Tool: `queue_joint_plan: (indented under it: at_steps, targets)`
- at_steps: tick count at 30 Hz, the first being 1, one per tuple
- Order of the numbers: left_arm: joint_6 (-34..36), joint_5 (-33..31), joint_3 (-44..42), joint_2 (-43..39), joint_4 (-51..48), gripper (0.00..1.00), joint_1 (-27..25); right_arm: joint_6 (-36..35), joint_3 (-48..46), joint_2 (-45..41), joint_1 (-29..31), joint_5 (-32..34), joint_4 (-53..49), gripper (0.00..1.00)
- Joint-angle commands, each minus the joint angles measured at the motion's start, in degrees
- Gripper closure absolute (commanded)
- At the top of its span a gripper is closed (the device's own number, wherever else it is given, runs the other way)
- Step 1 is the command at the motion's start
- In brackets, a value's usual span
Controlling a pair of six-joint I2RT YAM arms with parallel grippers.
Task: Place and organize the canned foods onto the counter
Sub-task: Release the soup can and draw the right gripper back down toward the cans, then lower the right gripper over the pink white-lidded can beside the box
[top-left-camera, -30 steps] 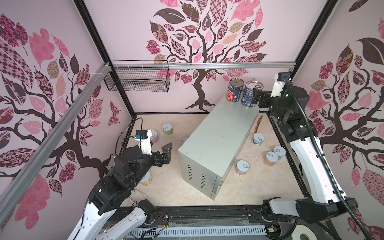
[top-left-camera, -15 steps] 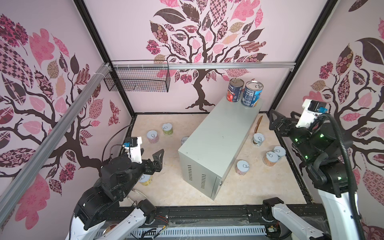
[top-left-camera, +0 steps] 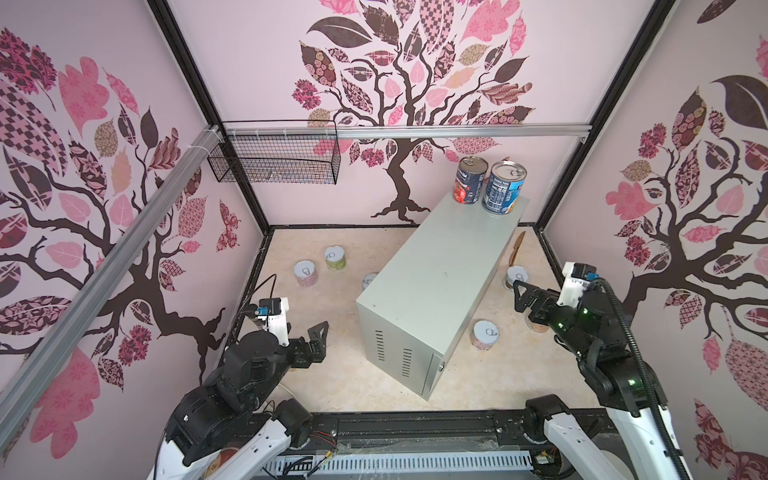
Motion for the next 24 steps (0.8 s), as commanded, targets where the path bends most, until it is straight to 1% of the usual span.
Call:
queue_joint_plan:
  at_steps: [1, 4, 8, 13, 16, 20, 24]
  targets:
    - [-2.5, 0.1, -3.0, 0.7, 2.2, 0.02, -0.3, 4.0, -2.8, -2.2, 0.3, 0.3, -0.5, 0.0]
    - [-4.8, -1.1, -5.7, 2.1, 2.5, 0.02, -0.3, 6.3, -6.9, -2.8, 0.2, 0.3, -0.3, 0.0]
    - [-6.9, -0.4, -9.3, 2.0, 5.6, 0.02, -0.3, 9.1, -12.8, -2.3, 0.3, 0.1, 1.7, 0.0]
    - [-10.0, -0.1, -14.9, 2.2, 12.1, 0.02, -0.3, 11.1, -20.4, 0.1, 0.3, -0.4, 6.2, 0.0]
    - [-11.9, 0.6, -18.5, 3.6, 16.0, 0.02, -0.3, 11.7, -22.8, 2.6, 0.3, -0.8, 8.6, 0.0]
    - [-11.4, 1.9, -20.3, 6.5, 18.3, 0.02, -0.3, 12.8, -26.8, 6.1, 1.1, -1.8, 13.7, 0.0]
    - [-11.3, 2.6, -21.3, 7.4, 20.9, 0.02, -0.3, 12.2, -27.0, 11.7, 4.7, 1.0, 16.6, 0.0]
